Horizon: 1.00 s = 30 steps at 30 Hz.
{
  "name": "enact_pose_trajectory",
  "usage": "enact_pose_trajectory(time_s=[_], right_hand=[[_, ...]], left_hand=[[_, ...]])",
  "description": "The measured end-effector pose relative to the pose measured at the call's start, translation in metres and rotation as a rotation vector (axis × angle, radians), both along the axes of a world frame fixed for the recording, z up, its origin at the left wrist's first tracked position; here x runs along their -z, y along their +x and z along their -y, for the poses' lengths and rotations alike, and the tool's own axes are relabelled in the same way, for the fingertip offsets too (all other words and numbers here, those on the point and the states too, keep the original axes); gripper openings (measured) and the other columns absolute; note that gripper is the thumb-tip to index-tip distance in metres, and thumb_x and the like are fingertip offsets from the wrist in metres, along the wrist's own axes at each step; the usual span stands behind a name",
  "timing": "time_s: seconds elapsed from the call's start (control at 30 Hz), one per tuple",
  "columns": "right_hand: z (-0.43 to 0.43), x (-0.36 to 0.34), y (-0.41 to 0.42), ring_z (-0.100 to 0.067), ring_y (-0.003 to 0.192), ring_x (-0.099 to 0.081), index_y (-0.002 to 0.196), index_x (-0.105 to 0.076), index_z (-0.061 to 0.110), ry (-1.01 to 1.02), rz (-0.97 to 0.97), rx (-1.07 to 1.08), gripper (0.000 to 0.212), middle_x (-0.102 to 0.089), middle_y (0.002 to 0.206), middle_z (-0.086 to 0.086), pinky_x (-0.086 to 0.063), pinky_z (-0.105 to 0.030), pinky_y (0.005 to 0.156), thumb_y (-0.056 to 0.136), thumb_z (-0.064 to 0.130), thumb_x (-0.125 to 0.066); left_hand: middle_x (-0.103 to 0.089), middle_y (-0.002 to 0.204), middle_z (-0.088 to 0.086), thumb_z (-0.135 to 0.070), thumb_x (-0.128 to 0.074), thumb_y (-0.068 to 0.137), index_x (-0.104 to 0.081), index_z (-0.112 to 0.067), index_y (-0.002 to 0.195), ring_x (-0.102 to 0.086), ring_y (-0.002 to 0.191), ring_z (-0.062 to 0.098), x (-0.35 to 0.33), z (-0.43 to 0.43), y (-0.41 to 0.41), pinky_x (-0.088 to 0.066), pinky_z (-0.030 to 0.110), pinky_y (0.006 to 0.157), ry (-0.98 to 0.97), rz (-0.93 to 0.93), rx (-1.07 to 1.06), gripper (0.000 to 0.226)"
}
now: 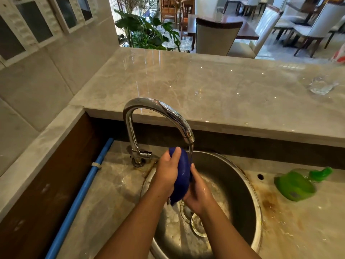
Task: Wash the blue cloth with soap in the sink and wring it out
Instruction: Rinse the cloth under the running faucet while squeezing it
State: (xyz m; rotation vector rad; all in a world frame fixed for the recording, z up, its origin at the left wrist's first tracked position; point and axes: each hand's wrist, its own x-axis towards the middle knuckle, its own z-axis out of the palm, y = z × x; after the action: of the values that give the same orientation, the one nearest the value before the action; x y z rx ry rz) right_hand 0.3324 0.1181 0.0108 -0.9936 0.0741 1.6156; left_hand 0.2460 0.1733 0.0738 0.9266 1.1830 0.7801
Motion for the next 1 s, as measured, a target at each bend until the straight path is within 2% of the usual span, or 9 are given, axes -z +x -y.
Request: enact_pose_trajectory(time_s=[0.07,0.13,0.23,0.33,0.43,0.53,0.7,0.8,1.0], right_hand=[[-0.002,0.003,-0.006,-0.036,0.127,-0.057,0.132,-0.063,0.012,-0.019,-0.027,0.006,0.053,-0.064,0.131,-0.020,-0.035,-0.049,0.116,0.097,0.050,-0.052],[-0.006,0.003,-0.007,-0.033,0.120,-0.063,0.132,-0.061,0.013,-0.028,0.022,0.073,0.050,-0.066,0.128,-0.019,-0.046,-0.047,0.108,0.097,0.047,-0.055],[-0.008,-0.010,0.011,-0.027,0.093,-0.072,0.117,-0.063,0.017,-0.026,0.494,0.133,0.023,-0.073,0.110,-0.013,-0.059,-0.039,0.076,0.101,0.030,-0.052],[-0.005,-0.033,0.022,-0.015,0.078,-0.067,0.102,-0.062,0.018,0.043,1.040,0.091,0.017,-0.070,0.094,-0.006,-0.053,-0.031,0.069,0.103,0.028,-0.049],[-0.002,-0.048,0.017,-0.008,0.063,-0.059,0.092,-0.059,0.021,0.130,1.319,0.045,0.017,-0.064,0.079,0.001,-0.049,-0.024,0.059,0.103,0.029,-0.049],[-0.002,-0.050,0.013,-0.005,0.060,-0.057,0.093,-0.057,0.020,0.186,1.260,0.100,0.017,-0.063,0.078,0.000,-0.049,-0.024,0.057,0.104,0.027,-0.046],[-0.012,-0.049,0.019,-0.035,0.105,-0.065,0.121,-0.056,0.021,0.028,0.638,0.171,0.023,-0.062,0.118,-0.012,-0.055,-0.054,0.092,0.103,0.033,-0.047],[-0.014,-0.055,0.018,-0.036,0.116,-0.060,0.136,-0.050,0.025,-0.002,0.326,0.195,0.036,-0.056,0.130,-0.011,-0.047,-0.060,0.100,0.101,0.030,-0.053],[-0.013,-0.053,0.022,-0.028,0.092,-0.067,0.100,-0.059,0.022,-0.086,0.739,0.084,0.014,-0.067,0.102,-0.011,-0.055,-0.049,0.091,0.104,0.027,-0.047]], left_hand=[[-0.070,0.103,0.012,-0.025,-0.055,0.101,-0.063,-0.015,0.109,-0.066,0.101,0.033,-0.002,0.001,0.003,-0.051,0.048,0.099,-0.041,0.116,0.041,0.015],[-0.070,0.106,0.011,-0.009,-0.058,0.099,-0.062,-0.013,0.114,-0.067,0.101,0.027,-0.003,0.000,0.000,-0.053,0.045,0.096,-0.072,0.193,0.076,0.016],[-0.073,0.109,0.007,-0.008,-0.057,0.098,-0.061,-0.014,0.120,-0.072,0.097,0.021,0.005,-0.007,-0.013,-0.059,0.038,0.084,-0.028,0.135,0.083,0.023],[-0.069,0.113,-0.001,-0.024,-0.055,0.101,-0.057,-0.026,0.121,-0.069,0.099,0.019,0.022,-0.010,-0.021,-0.060,0.044,0.087,0.091,-0.198,0.064,0.020],[-0.062,0.116,-0.004,-0.036,-0.050,0.102,-0.052,-0.025,0.130,-0.063,0.102,0.016,0.029,-0.002,-0.018,-0.057,0.047,0.093,0.129,-0.355,0.007,0.029],[-0.066,0.117,0.000,-0.036,-0.052,0.101,-0.055,-0.024,0.126,-0.066,0.103,0.019,0.033,0.001,-0.016,-0.057,0.049,0.093,0.134,-0.341,0.024,0.027],[-0.078,0.101,0.017,-0.022,-0.058,0.099,-0.065,-0.004,0.117,-0.071,0.098,0.034,0.012,0.007,-0.024,-0.055,0.048,0.088,-0.451,0.485,-0.034,0.027],[-0.075,0.108,0.024,-0.031,-0.060,0.097,-0.067,-0.001,0.114,-0.065,0.108,0.041,0.012,0.021,-0.021,-0.050,0.051,0.097,-0.653,0.562,-0.008,0.035],[-0.071,0.117,0.016,-0.019,-0.056,0.100,-0.060,-0.018,0.122,-0.069,0.106,0.039,0.032,0.014,-0.017,-0.059,0.055,0.085,-0.420,0.323,-0.147,0.022]])
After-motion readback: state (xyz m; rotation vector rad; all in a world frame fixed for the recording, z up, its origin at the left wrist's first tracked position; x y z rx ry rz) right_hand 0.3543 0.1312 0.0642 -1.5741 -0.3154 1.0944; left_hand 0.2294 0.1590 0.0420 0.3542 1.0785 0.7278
